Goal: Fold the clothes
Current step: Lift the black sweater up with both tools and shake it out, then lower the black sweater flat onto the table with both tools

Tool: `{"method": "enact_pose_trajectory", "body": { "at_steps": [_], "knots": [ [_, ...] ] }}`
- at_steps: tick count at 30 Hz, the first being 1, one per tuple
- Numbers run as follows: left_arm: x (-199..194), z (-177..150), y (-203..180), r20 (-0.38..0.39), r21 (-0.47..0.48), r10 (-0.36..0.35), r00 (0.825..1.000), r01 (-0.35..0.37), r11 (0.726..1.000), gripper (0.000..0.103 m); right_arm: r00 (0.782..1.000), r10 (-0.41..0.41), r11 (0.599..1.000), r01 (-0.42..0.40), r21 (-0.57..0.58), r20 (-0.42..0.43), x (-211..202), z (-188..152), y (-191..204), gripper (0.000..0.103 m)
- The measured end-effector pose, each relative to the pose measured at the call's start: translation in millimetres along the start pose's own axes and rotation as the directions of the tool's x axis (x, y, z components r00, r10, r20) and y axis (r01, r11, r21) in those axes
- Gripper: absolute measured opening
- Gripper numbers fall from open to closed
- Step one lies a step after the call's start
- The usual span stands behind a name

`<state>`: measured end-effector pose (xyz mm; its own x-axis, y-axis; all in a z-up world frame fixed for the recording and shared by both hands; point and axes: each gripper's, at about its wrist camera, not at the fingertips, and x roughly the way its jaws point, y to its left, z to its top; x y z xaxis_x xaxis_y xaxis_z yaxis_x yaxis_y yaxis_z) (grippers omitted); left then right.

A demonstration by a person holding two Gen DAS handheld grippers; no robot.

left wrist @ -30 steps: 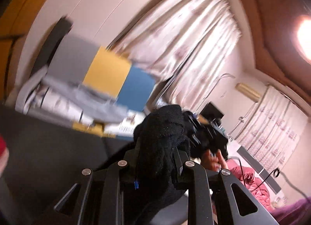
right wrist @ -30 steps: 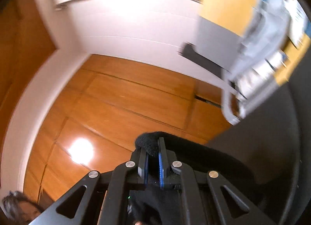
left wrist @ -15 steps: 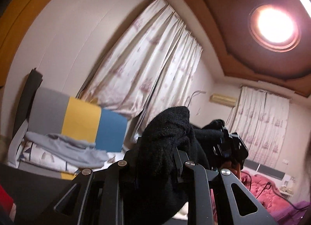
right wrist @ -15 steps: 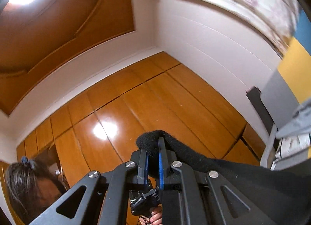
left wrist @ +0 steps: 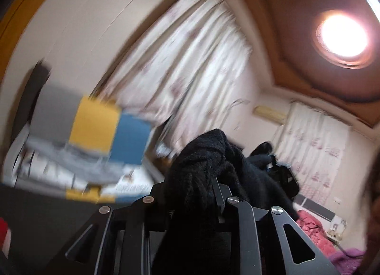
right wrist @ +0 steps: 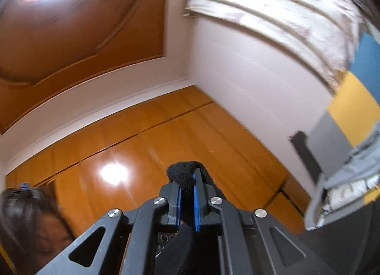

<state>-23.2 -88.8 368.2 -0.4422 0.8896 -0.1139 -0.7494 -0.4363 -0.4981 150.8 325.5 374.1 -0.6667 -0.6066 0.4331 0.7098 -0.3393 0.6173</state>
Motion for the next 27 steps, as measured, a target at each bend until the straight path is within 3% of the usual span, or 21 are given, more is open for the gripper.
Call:
{"method": "enact_pose_trajectory", "body": {
  "at_steps": [2, 4, 6, 8, 9, 10, 11, 12, 13, 14, 15, 17, 19, 21, 23, 27],
  "knots": [
    [39.4, -10.2, 45.8, -0.079, -0.051, 0.09, 0.993, -0.094, 0.994, 0.026, 0.995, -0.095, 0.994, 0.096, 0.053, -0.018, 9.9, -8.6, -44.3, 0.006],
    [80.6, -23.4, 97.2, -0.159, -0.102, 0.164, 0.974, -0.181, 0.978, 0.026, 0.978, -0.201, 0.972, 0.206, 0.117, -0.051, 23.5, -22.8, -100.6, 0.006],
    [122.7, -41.6, 153.4, -0.242, -0.131, 0.249, 0.938, -0.286, 0.949, 0.028, 0.942, -0.322, 0.927, 0.334, 0.17, -0.096, 38.2, -41.2, -162.4, 0.007],
    [164.7, -69.4, 210.5, -0.345, -0.131, 0.358, 0.868, -0.422, 0.897, 0.034, 0.885, -0.429, 0.867, 0.46, 0.193, -0.18, 53.3, -65.1, -231.1, 0.008],
    [183.3, -87.2, 237.3, -0.405, -0.125, 0.402, 0.821, -0.485, 0.865, 0.037, 0.839, -0.495, 0.822, 0.537, 0.192, -0.228, 57.1, -79.7, -266.5, 0.01],
    [200.5, -108.3, 263.6, -0.472, -0.118, 0.437, 0.766, -0.546, 0.83, 0.039, 0.781, -0.555, 0.767, 0.614, 0.187, -0.287, 61.7, -95.5, -302.9, 0.011],
    [216.0, -131.5, 288.7, -0.54, -0.106, 0.47, 0.698, -0.611, 0.785, 0.039, 0.712, -0.603, 0.702, 0.688, 0.185, -0.36, 64.8, -112.8, -337.2, 0.015],
    [225.3, -152.1, 307.6, -0.591, -0.098, 0.49, 0.641, -0.659, 0.745, 0.039, 0.645, -0.633, 0.636, 0.749, 0.186, -0.429, 63.5, -129.8, -366.7, 0.023],
    [228.1, -169.9, 320.4, -0.619, -0.097, 0.495, 0.61, -0.685, 0.722, 0.039, 0.6, -0.647, 0.587, 0.786, 0.195, -0.471, 57.3, -143.7, -387.4, 0.024],
    [227.1, -184.8, 329.0, -0.635, -0.1, 0.498, 0.591, -0.702, 0.705, 0.039, 0.594, -0.65, 0.566, 0.795, 0.221, -0.475, 43.7, -153.3, -395.6, 0.024],
    [222.1, -194.2, 332.9, -0.636, -0.115, 0.495, 0.592, -0.707, 0.698, 0.04, 0.588, -0.651, 0.544, 0.802, 0.246, -0.479, 30.2, -162.9, -403.7, 0.024],
    [204.7, -208.1, 335.9, -0.615, -0.167, 0.485, 0.622, -0.703, 0.691, 0.043, 0.577, -0.659, 0.509, 0.814, 0.278, -0.483, 3.9, -178.4, -414.0, 0.027],
    [185.1, -210.9, 327.2, -0.571, -0.192, 0.509, 0.644, -0.708, 0.68, 0.048, 0.561, -0.685, 0.519, 0.823, 0.229, -0.464, -19.5, -178.2, -398.4, 0.027],
    [165.4, -213.0, 309.4, -0.521, -0.202, 0.538, 0.662, -0.709, 0.676, 0.05, 0.524, -0.73, 0.523, 0.842, 0.136, -0.439, -46.1, -174.4, -368.4, 0.027],
    [152.4, -219.9, 286.6, -0.478, -0.196, 0.547, 0.688, -0.69, 0.696, 0.052, 0.478, -0.771, 0.494, 0.866, 0.078, -0.421, -71.9, -171.0, -340.2, 0.027],
    [149.1, -250.4, 235.6, -0.444, -0.117, 0.533, 0.72, -0.636, 0.763, 0.056, 0.416, -0.819, 0.413, 0.905, 0.098, -0.395, -138.3, -166.6, -287.5, 0.027]
  ]
}}
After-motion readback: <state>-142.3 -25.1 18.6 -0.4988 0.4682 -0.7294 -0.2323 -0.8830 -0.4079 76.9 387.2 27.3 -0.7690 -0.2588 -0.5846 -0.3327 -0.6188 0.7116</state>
